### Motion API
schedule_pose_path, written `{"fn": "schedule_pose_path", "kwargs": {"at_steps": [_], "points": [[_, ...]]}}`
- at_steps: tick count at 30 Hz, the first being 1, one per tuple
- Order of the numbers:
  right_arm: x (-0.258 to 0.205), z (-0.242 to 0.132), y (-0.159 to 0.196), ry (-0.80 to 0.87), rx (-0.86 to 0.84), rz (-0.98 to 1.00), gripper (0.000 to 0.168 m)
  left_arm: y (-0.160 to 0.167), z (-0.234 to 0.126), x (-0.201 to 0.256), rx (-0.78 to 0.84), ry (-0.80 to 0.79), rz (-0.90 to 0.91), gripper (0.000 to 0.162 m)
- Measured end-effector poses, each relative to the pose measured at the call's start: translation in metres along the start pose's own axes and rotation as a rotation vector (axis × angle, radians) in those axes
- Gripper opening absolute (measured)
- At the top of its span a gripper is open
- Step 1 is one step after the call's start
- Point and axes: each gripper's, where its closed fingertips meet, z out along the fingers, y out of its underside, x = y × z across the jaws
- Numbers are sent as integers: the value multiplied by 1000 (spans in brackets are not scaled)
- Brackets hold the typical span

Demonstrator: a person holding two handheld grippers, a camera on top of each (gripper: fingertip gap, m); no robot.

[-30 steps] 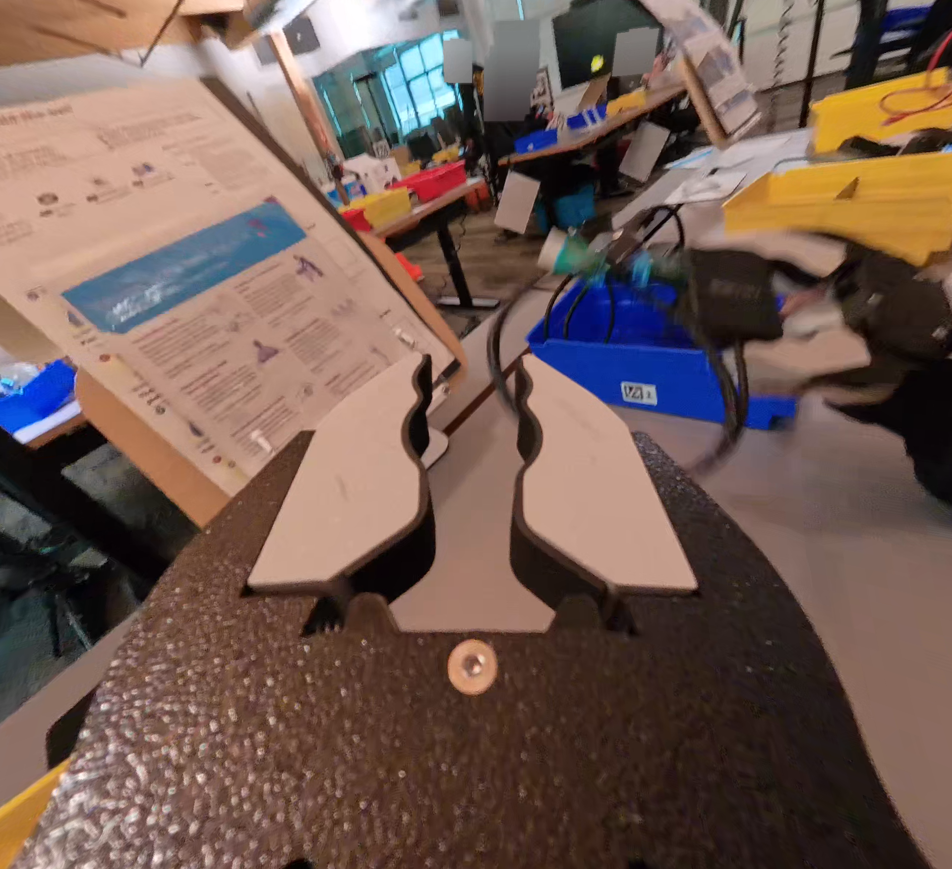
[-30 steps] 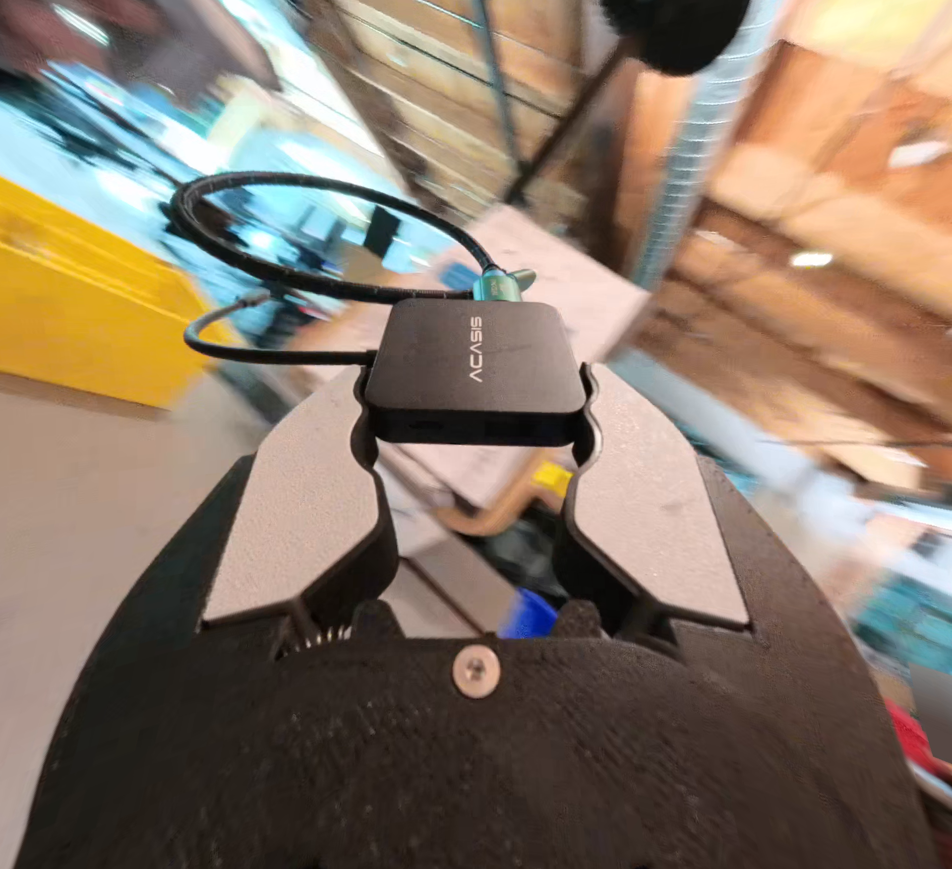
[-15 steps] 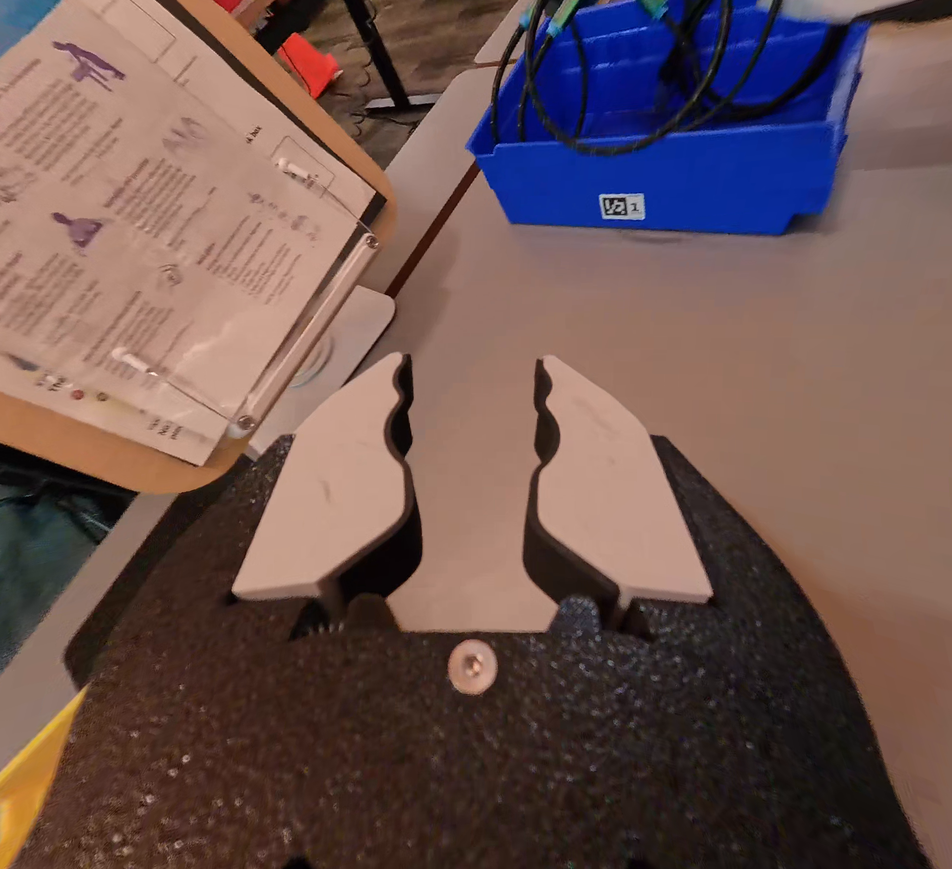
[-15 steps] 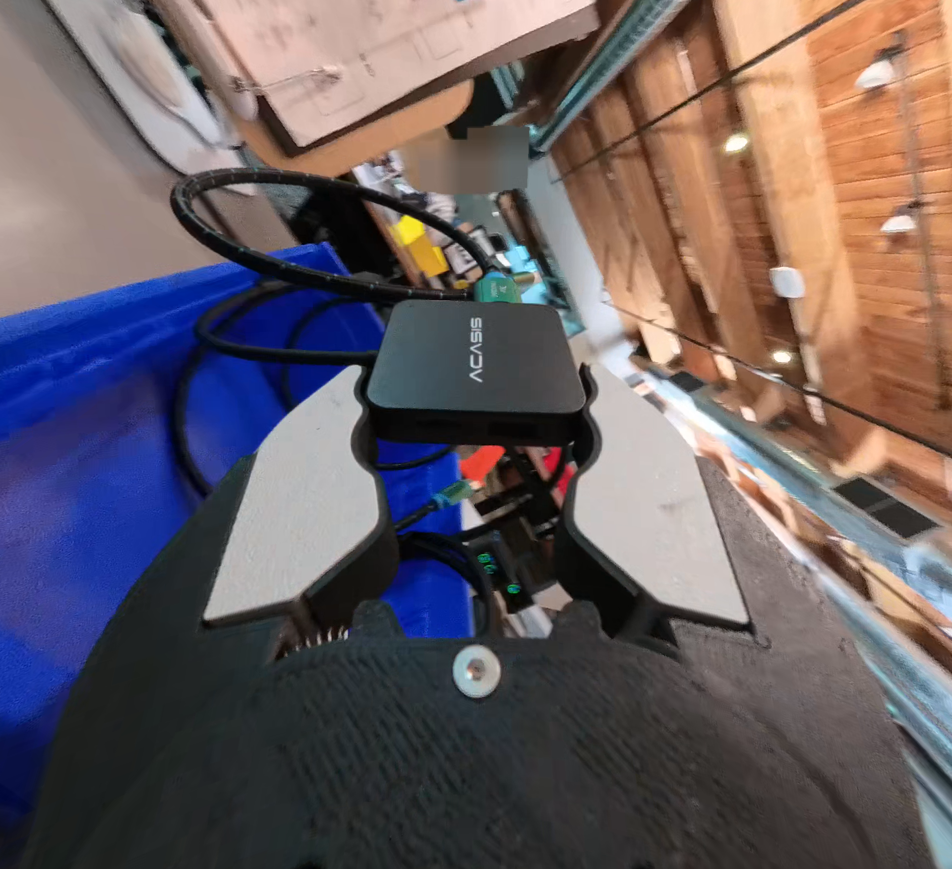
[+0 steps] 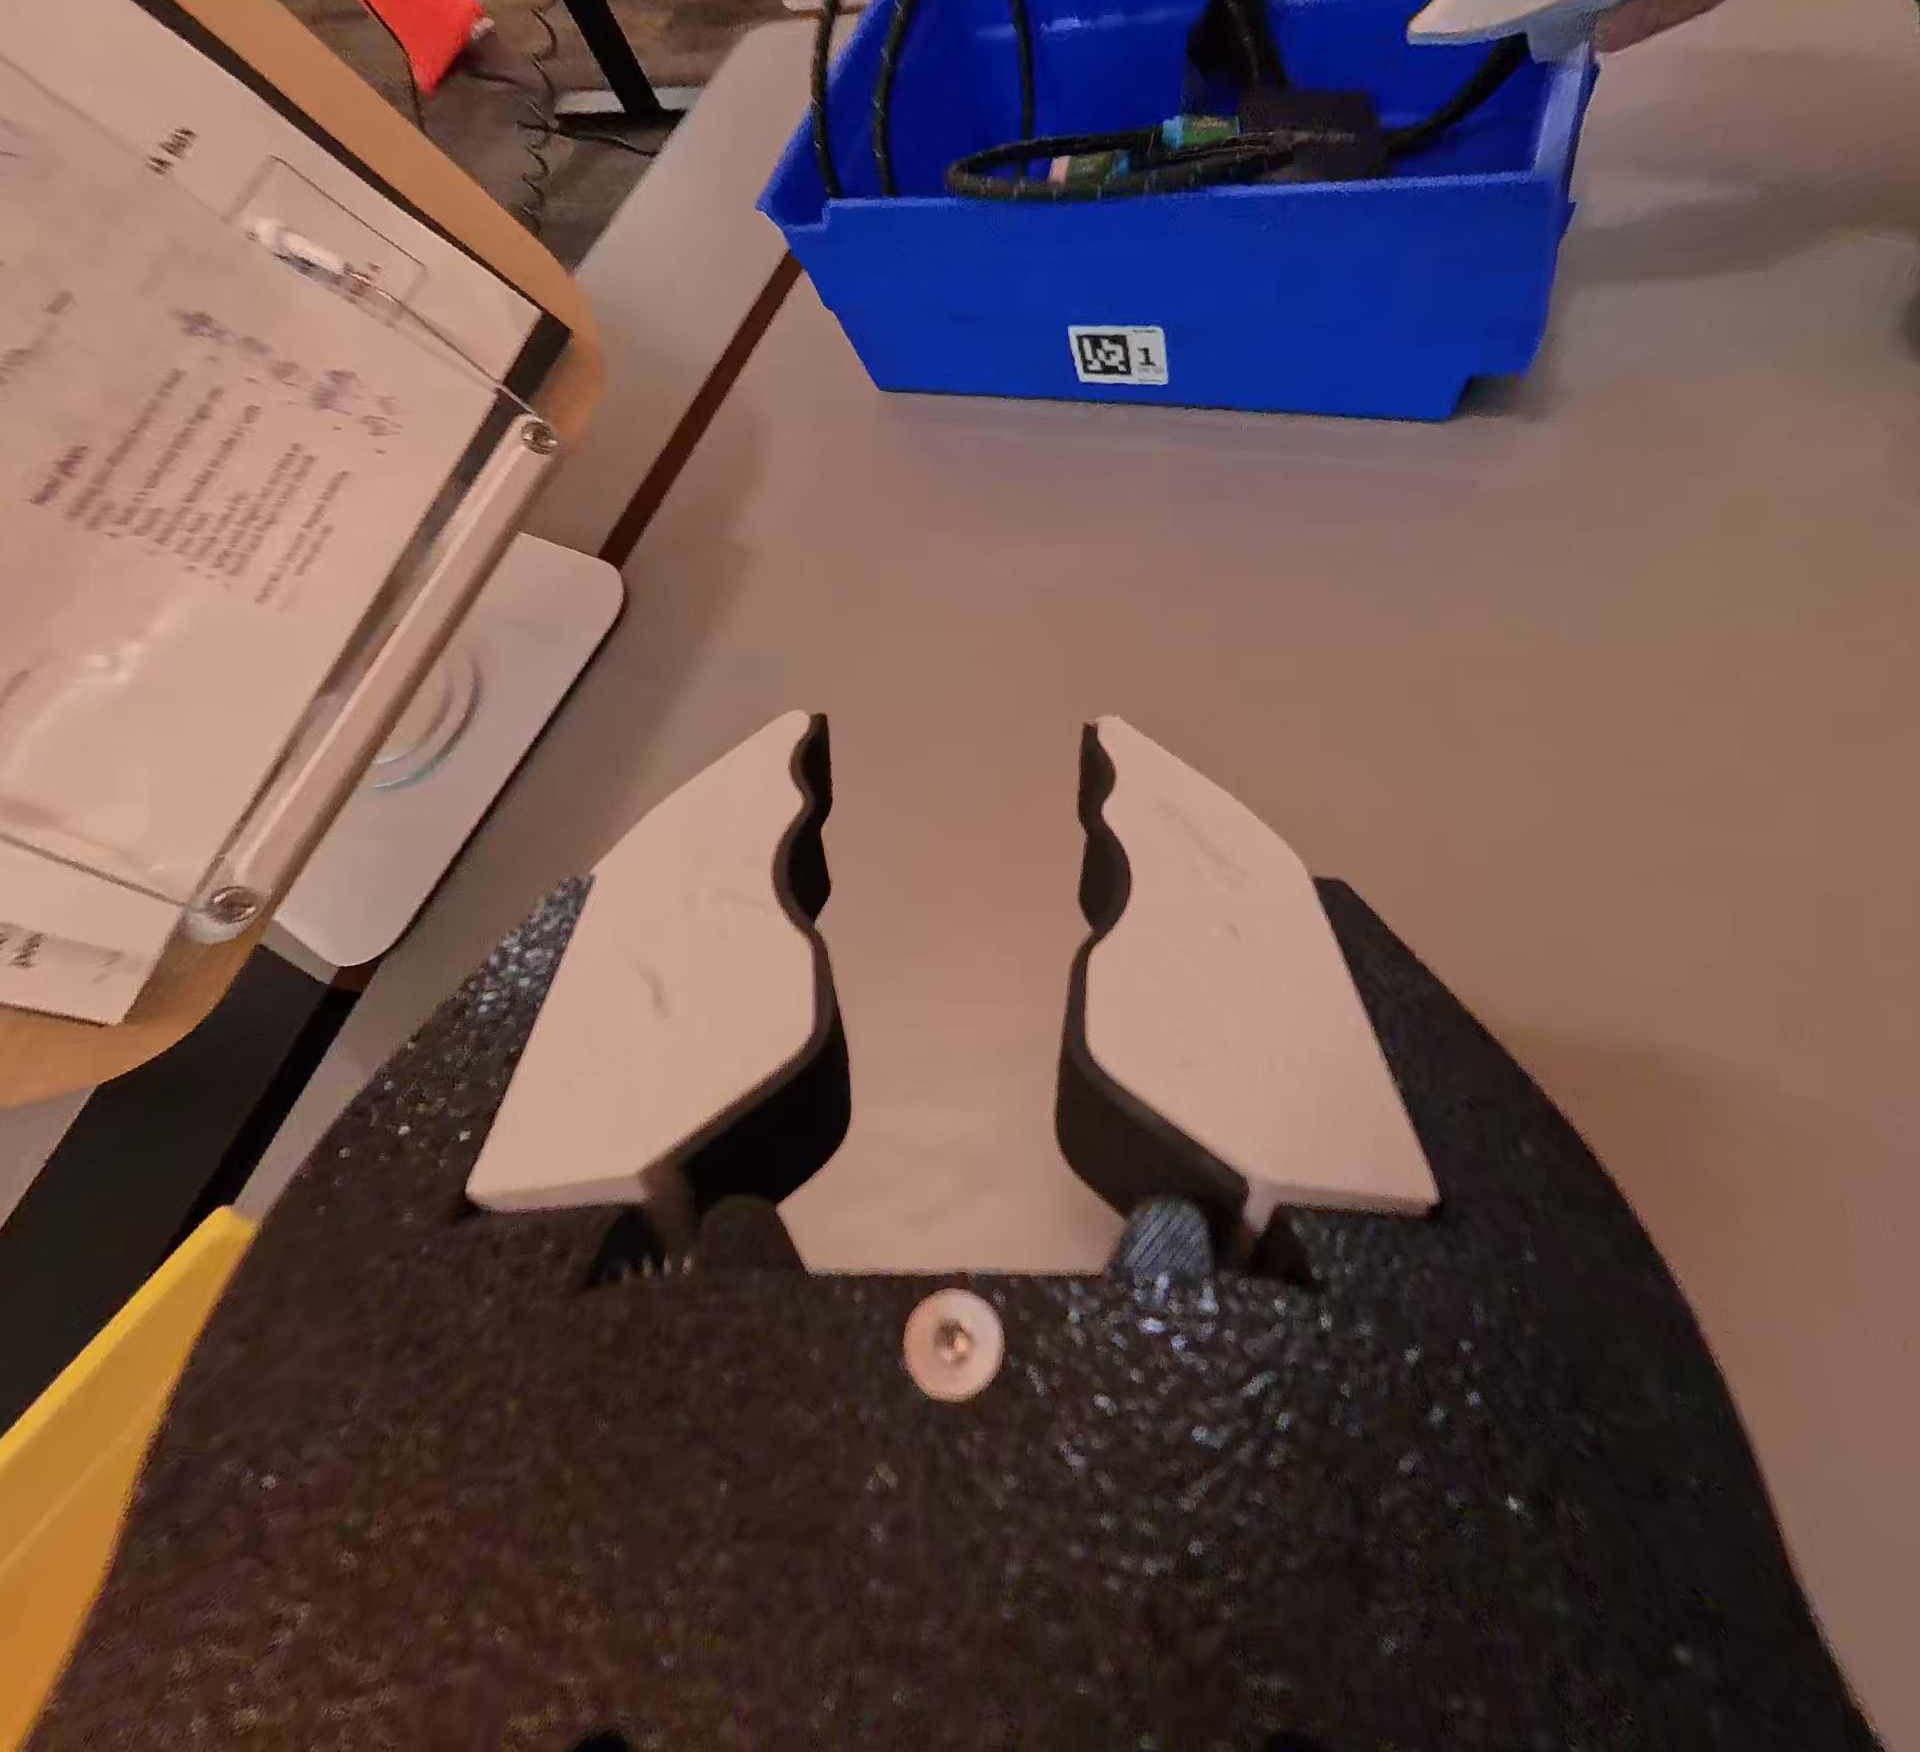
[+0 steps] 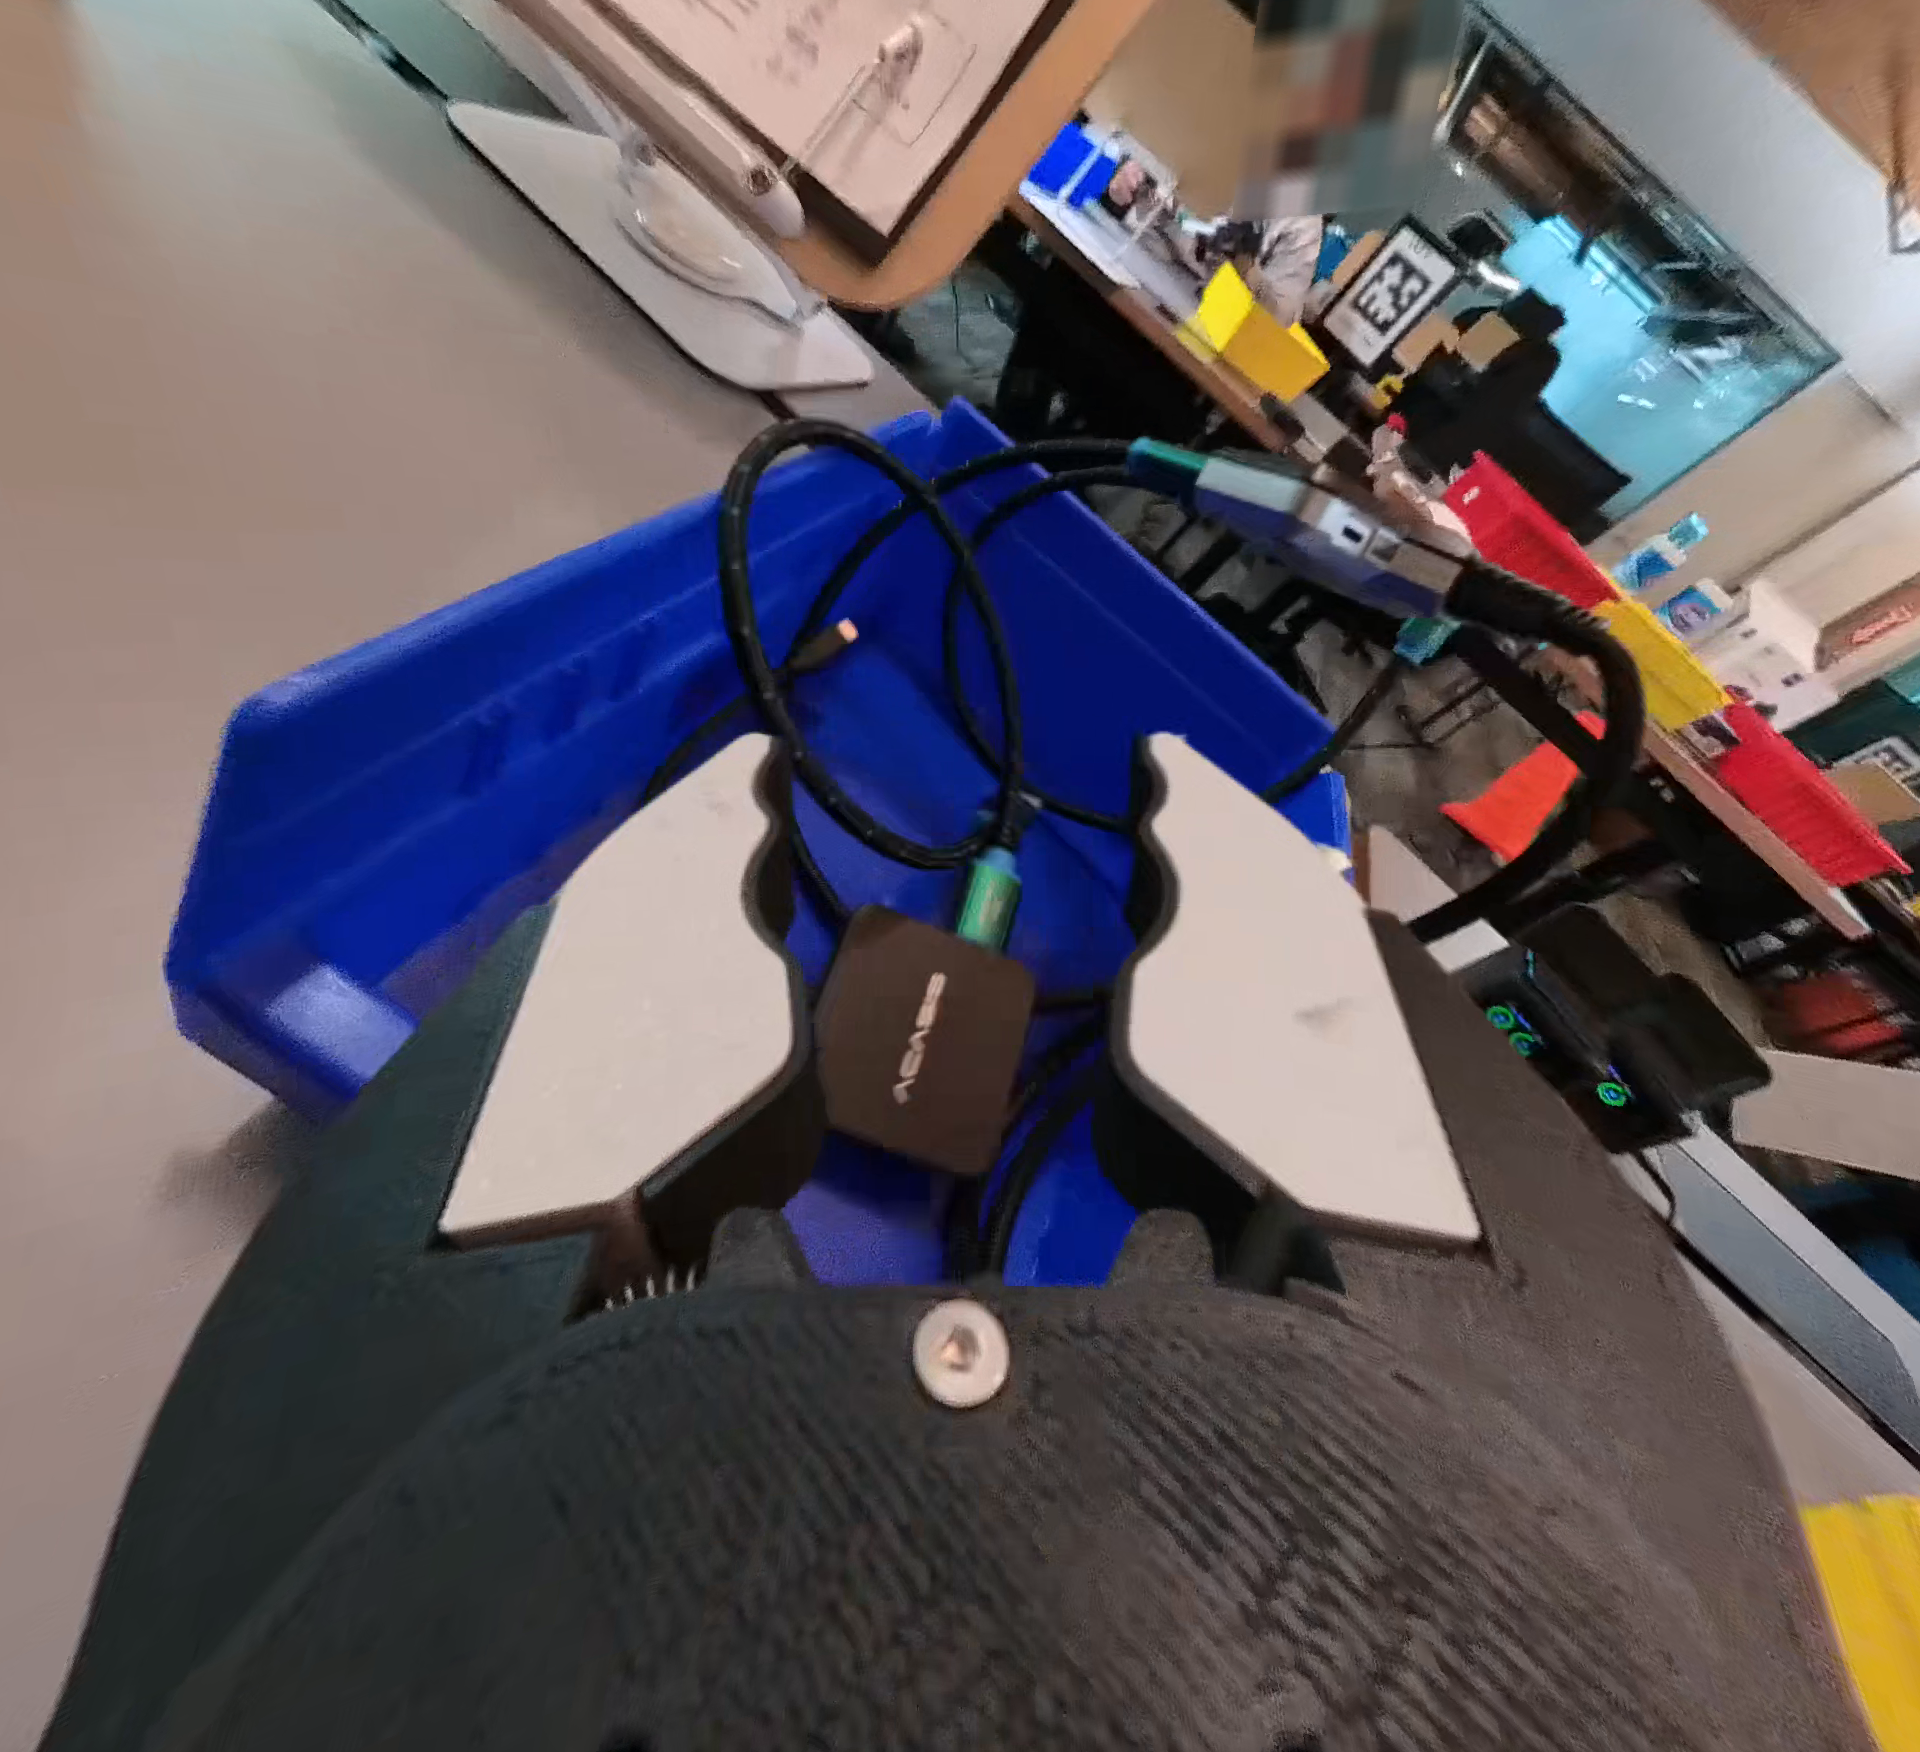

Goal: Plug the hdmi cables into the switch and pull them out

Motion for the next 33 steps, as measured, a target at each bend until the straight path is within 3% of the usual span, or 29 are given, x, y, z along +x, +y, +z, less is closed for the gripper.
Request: {"fn": "schedule_pose_path", "kwargs": {"at_steps": [1, 5, 11, 13, 19, 22, 24, 28, 29, 30, 33], "points": [[-2, 2, 4, -9, -29, -1, 70, 0, 3, 3, -8, 10, 1, 45], [-13, 11, 5, -67, -53, 9, 70, 0, 12, 12, -27, 25, 15, 46], [25, 10, 6, 187, -94, 26, 61, -12, 42, 47, 15, 89, -12, 47], [43, 2, -5, 296, -33, 93, 59, -26, 63, 60, 78, 73, -56, 57], [79, -23, -5, 513, 29, 150, 56, -78, 132, 125, 241, 65, -247, 105], [95, -38, 0, 610, 50, 194, 56, -112, 164, 160, 287, 78, -248, 109], [102, -47, 1, 656, 100, 253, 56, -124, 186, 156, 301, -42, -252, 113], [103, -54, -3, 634, 224, 349, 55, -115, 217, 115, 241, -307, -237, 99], [103, -54, -3, 634, 229, 346, 55, -109, 221, 110, 224, -312, -220, 81], [102, -53, -3, 637, 226, 336, 55, -104, 220, 106, 230, -319, -200, 53], [96, -47, -5, 626, 210, 306, 55, -90, 191, 74, 267, -470, -95, 8]]}}
